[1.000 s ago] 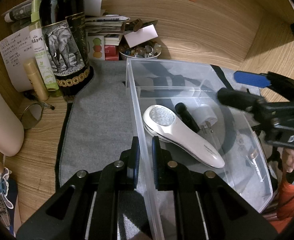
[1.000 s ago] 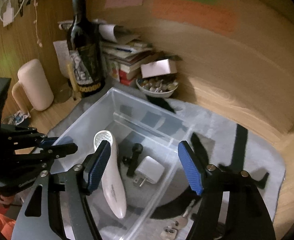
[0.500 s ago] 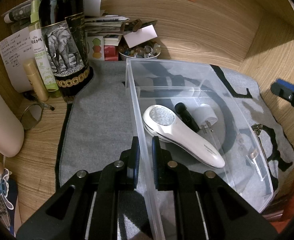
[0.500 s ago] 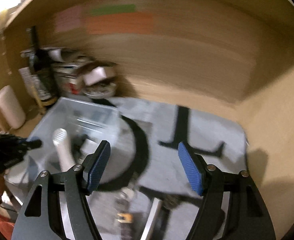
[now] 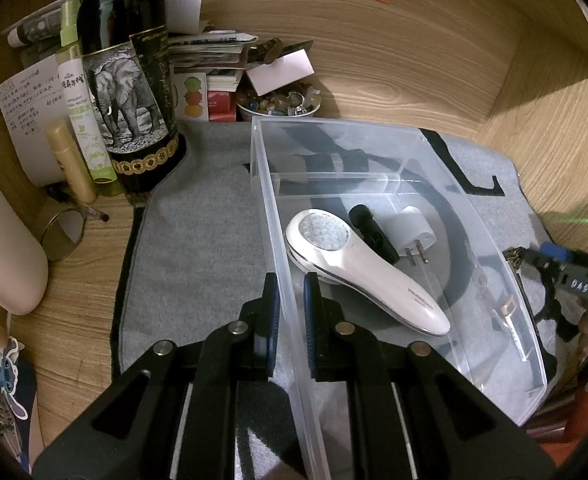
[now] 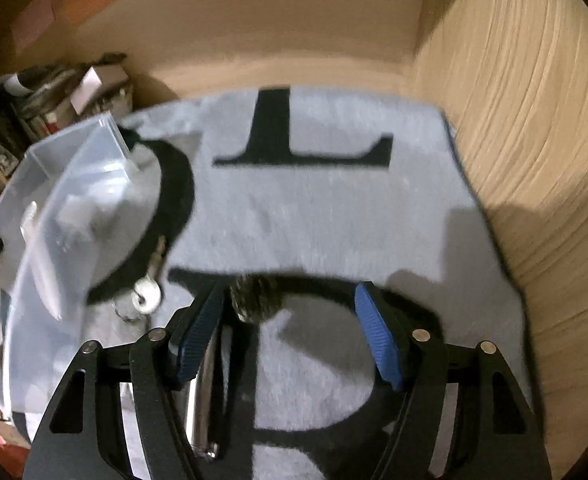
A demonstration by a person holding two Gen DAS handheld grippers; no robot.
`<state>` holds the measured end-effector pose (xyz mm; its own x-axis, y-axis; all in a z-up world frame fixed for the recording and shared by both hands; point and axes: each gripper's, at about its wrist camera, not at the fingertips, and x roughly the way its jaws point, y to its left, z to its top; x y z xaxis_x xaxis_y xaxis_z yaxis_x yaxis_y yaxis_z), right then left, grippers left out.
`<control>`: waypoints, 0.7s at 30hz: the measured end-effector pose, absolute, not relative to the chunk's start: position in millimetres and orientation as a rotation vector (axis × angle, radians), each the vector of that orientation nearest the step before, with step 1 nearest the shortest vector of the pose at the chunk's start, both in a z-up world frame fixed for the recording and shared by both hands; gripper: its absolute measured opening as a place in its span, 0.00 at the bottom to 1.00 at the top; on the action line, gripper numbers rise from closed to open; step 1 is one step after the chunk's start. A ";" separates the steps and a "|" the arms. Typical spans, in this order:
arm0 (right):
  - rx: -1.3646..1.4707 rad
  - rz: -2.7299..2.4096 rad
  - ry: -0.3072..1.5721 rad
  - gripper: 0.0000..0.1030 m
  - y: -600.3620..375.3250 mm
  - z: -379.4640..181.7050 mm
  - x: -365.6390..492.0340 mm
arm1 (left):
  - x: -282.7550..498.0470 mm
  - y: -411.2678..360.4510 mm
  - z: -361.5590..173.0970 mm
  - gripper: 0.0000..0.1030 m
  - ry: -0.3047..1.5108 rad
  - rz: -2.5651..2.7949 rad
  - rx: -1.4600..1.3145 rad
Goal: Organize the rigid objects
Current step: 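Grasp the black round-headed item on the mat with the right gripper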
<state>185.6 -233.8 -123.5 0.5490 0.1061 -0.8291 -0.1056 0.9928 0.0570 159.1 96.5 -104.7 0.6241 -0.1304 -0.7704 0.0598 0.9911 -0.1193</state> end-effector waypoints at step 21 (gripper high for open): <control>-0.050 0.170 0.993 0.29 -212.6 -139.7 202.1 | 157.8 98.7 -104.9 0.10 0.890 -0.111 -0.085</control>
